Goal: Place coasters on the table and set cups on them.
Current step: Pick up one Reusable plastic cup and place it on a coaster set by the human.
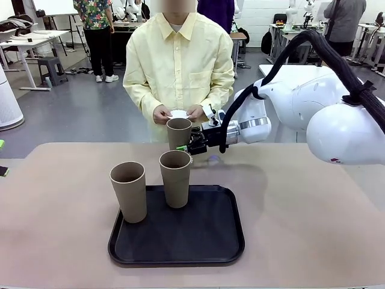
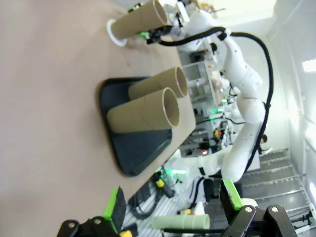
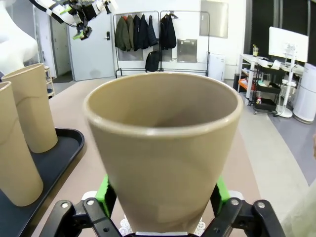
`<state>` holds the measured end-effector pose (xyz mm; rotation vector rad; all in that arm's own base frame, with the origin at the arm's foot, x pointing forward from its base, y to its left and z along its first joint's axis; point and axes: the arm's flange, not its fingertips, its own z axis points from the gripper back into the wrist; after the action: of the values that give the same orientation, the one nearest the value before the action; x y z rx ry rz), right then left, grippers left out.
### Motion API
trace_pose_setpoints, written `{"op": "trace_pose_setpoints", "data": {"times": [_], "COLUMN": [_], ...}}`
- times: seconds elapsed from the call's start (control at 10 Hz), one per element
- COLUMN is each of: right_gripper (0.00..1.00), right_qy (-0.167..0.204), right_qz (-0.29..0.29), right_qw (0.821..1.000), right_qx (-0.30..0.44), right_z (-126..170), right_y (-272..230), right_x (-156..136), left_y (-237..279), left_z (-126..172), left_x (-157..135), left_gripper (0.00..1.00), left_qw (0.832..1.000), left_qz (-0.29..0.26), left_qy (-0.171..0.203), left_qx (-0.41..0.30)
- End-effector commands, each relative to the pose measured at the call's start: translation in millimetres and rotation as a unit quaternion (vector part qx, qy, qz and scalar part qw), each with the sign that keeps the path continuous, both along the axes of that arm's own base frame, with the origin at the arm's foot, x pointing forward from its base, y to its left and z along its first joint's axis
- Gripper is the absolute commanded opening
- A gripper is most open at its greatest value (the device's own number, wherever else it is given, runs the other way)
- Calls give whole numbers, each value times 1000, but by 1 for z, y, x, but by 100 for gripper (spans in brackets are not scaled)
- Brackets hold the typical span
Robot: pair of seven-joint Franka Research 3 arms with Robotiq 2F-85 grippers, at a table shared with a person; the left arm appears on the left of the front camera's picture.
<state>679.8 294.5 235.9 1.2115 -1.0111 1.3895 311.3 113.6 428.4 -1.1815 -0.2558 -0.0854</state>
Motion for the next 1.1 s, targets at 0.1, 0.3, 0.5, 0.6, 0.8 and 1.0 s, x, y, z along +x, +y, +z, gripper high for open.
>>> {"op": "trace_pose_setpoints", "data": {"times": [0.1, 0.3, 0.5, 0.6, 0.8, 1.0], "right_gripper": [100, 100, 100, 100, 100, 100], "right_qy": [11, 15, 16, 13, 24, 21], "right_qz": [10, 9, 9, 15, 13, 11], "right_qw": [1000, 1000, 1000, 1000, 999, 999], "right_qx": [-9, -12, -15, -17, -29, -30], "right_z": [0, -1, -1, 0, 1, 3], "right_y": [1, 1, 0, -3, -9, -15], "right_x": [8, 8, 8, 8, 7, 6], "left_y": [1, 1, 1, 1, 1, 1], "left_z": [1, 1, 1, 1, 1, 1], "left_x": [0, 0, 0, 0, 0, 0], "left_gripper": [100, 100, 100, 100, 100, 100], "left_qw": [1000, 1000, 1000, 1000, 1000, 1000], "left_qz": [-3, -3, -3, -3, -3, -3], "left_qy": [-7, -7, -7, -7, -7, -7], "left_qx": [-2, -2, -2, -2, -2, -2]}}
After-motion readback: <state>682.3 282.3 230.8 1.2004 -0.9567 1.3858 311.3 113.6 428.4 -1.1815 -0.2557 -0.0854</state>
